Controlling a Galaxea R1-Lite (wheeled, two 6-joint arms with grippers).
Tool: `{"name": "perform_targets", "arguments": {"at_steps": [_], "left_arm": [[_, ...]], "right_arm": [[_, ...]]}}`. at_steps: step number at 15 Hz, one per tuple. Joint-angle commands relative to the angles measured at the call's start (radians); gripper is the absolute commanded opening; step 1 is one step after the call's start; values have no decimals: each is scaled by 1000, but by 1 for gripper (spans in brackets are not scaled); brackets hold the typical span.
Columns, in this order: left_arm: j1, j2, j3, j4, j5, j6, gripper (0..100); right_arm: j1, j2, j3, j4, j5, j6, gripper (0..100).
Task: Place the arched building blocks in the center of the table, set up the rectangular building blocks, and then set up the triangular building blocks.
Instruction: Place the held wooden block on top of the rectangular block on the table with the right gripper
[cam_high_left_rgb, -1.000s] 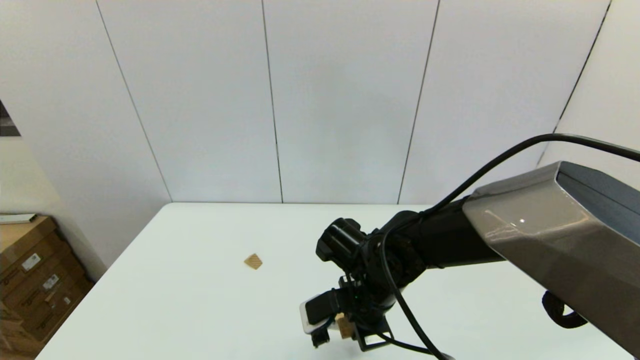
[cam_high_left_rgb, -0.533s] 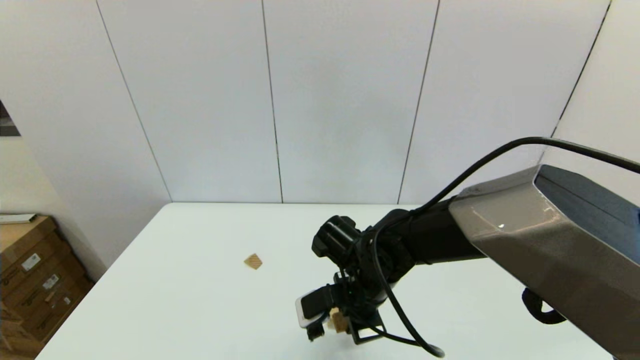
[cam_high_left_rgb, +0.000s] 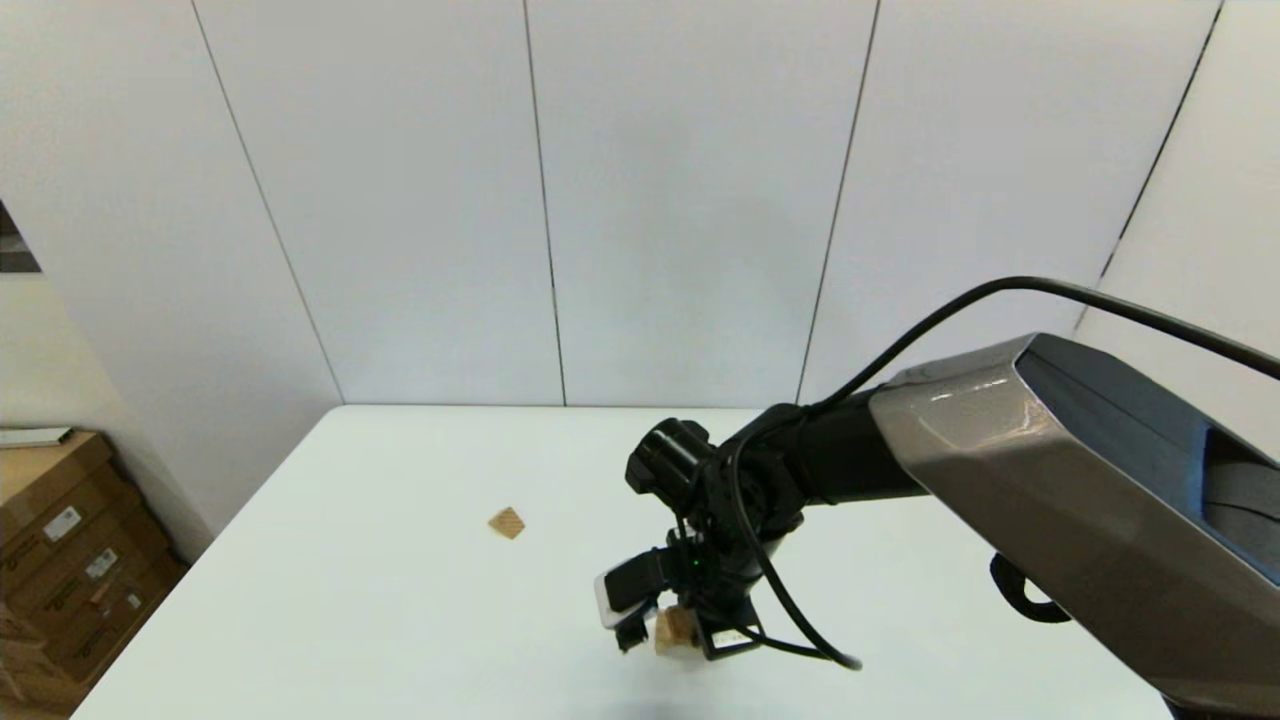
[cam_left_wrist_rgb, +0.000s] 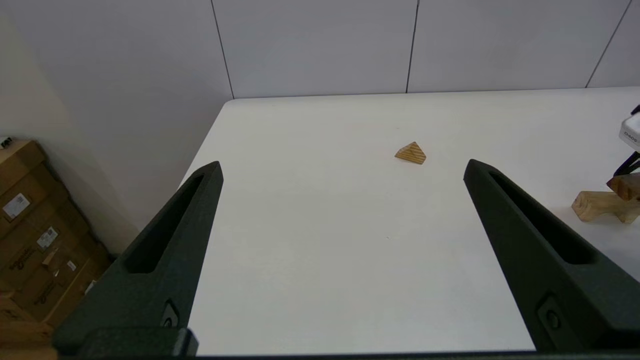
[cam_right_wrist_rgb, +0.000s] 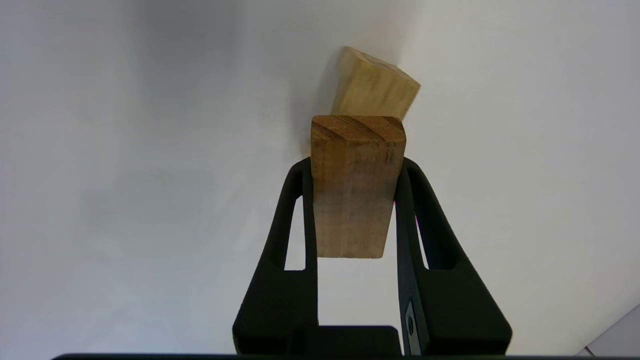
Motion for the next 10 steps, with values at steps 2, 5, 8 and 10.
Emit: {"name": "perform_targets", "arguments": {"at_steps": [2,5,8,10], "left_arm": [[1,1,3,0,1,0,100],[1,1,2,0,-1,0,100],[1,1,3,0,-1,0,100],[1,1,3,0,-1,0,100]], "right_arm": [[4,34,-59,3,4,-5,0],[13,49,-77,3,1,-3,0],[15,53,-75,5,-2,-3,0],[15,54,-75,5,-4,0,0]]}}
